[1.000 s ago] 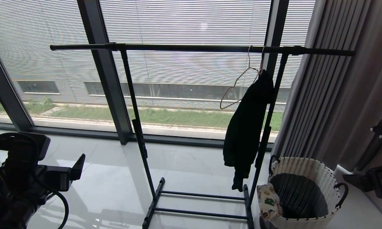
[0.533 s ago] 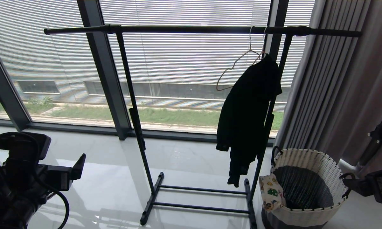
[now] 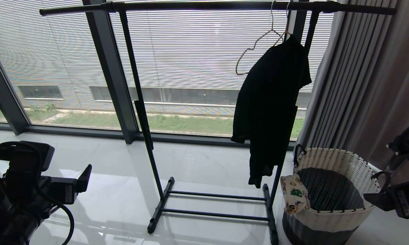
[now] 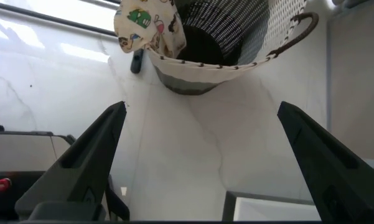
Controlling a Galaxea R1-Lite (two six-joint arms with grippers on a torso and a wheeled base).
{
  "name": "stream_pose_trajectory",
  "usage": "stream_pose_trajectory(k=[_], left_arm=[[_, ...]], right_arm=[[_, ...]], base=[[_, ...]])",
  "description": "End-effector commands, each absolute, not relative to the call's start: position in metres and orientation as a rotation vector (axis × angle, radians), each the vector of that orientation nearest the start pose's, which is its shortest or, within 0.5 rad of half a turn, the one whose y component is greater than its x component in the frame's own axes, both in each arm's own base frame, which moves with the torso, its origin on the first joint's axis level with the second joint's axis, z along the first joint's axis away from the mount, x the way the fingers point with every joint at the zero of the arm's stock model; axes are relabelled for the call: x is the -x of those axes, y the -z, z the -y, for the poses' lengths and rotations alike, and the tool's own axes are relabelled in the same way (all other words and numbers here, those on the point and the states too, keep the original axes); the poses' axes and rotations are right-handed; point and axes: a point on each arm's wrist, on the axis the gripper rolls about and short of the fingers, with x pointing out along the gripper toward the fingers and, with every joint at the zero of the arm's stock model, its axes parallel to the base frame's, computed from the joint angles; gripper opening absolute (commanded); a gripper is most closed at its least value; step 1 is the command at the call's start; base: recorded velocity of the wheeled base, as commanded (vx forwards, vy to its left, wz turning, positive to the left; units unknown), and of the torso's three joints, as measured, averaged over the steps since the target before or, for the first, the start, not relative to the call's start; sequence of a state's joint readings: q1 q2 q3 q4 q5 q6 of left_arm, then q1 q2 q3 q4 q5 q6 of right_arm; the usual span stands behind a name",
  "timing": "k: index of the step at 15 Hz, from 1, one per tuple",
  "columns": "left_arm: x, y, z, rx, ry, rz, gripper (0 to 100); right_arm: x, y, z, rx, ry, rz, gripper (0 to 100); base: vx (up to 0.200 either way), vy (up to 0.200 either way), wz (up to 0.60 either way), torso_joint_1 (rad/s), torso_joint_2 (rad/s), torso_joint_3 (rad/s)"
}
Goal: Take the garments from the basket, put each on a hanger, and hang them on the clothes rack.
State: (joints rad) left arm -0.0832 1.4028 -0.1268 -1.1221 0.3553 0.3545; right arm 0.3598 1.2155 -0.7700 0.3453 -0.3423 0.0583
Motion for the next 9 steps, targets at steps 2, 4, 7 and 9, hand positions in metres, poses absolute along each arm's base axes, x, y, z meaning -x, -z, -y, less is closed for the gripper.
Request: stream_pose_trajectory(k=[2,4,7,9], left_arm=[[-0.174,-0.134,0.008,-0.378,-0.234,-0.202,100],[-0.185,-0.136,0.008,-0.321,-0.239,-0.193,100],[-0.19,-0.136,0.011,-0.3,-0.227,-0.19,100],[-0.189,-0.134,0.011,-0.3,-0.202,-0.195,100]], right_arm=[[-0.16,-0.196,-0.052,0.224,0.006,-0.764,100],[-0.172,-0.195,-0.057,0.201,-0.021,-0.734,100],[-0.187,-0.183,-0.065,0.193,-0.095,-0.782,100],[-0.207,-0.167,-0.072,0.206,-0.088,-0.814,100]], base=[[0.0,0.0,0.0,-0.075,0.27,0.183],[0.1,0.0,0.0,-0.027,0.09,0.061],[0.2,0.0,0.0,-0.007,0.02,0.032],[0.2,0.0,0.0,0.002,0.01,0.002]])
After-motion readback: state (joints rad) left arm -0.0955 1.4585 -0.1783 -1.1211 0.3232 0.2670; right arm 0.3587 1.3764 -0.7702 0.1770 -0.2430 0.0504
